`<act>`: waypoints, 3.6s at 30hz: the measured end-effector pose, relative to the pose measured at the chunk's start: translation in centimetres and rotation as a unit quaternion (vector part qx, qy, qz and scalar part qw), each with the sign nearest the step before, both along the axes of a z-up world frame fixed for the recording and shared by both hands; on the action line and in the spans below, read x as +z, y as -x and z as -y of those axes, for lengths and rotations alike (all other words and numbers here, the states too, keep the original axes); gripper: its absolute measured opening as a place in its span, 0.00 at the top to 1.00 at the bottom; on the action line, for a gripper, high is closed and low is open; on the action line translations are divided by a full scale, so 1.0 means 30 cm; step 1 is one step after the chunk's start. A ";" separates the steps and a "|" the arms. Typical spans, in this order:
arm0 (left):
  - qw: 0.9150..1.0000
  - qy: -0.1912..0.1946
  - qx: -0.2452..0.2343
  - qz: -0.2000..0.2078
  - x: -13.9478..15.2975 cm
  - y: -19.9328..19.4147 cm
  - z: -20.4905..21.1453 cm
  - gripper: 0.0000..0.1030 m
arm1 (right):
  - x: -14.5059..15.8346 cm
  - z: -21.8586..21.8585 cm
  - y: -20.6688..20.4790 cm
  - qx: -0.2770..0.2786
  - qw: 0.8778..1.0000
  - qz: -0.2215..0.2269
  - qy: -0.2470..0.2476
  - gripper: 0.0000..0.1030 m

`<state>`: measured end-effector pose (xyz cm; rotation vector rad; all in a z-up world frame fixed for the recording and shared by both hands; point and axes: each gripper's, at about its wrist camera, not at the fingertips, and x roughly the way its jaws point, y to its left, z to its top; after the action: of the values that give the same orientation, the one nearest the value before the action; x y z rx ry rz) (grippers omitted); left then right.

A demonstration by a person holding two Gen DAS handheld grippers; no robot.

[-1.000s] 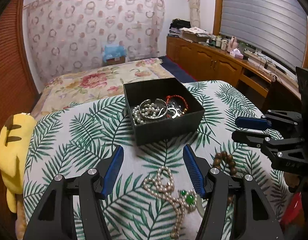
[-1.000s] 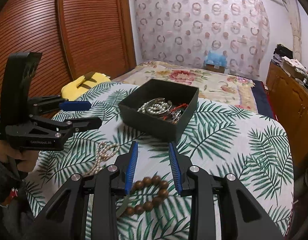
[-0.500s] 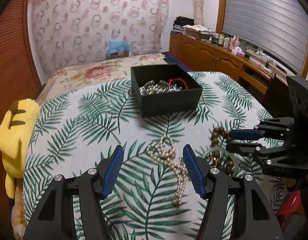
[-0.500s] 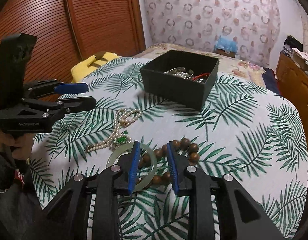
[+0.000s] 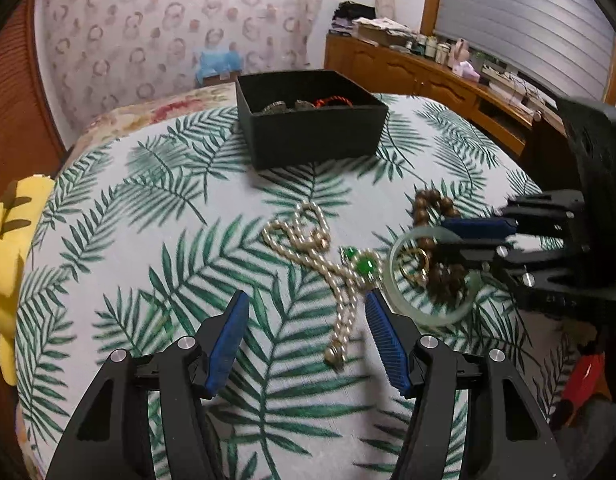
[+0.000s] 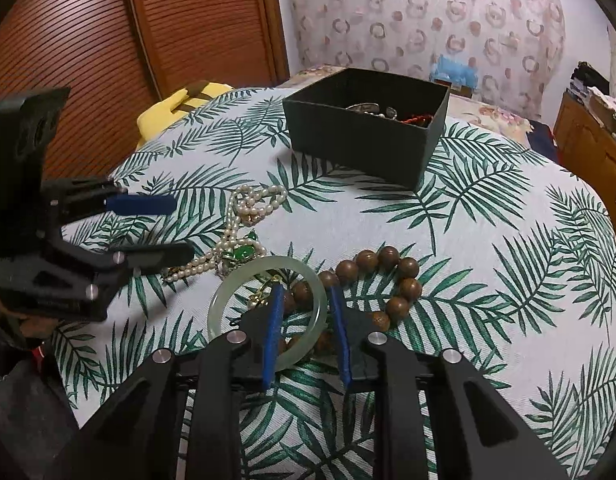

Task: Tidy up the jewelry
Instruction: 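Lower left gripper onto pearl strand while right gripper reaches the jade bangle, then lift pearl strand with left gripper while right gripper lifts the jade bangle, then lower pearl strand into box with left gripper while right gripper drops jade bangle in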

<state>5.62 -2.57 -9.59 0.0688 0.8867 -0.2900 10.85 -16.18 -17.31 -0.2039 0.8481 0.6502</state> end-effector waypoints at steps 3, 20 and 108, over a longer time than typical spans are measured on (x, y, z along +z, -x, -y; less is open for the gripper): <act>1.000 0.003 -0.001 -0.005 -0.010 0.027 0.001 0.53 | 0.000 0.004 0.001 -0.001 1.000 -0.001 -0.003 0.76; 1.000 -0.015 0.001 -0.009 -0.016 0.024 -0.021 0.77 | 0.006 0.015 0.006 0.002 1.000 0.006 0.008 0.76; 0.971 0.003 0.019 0.236 0.779 -0.287 0.023 0.97 | 0.303 -0.008 -0.419 -0.076 0.989 0.123 -0.023 0.91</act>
<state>14.24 -3.25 13.79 0.1091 0.4127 -0.2265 23.42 -15.95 -8.23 -0.1713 0.6039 0.4908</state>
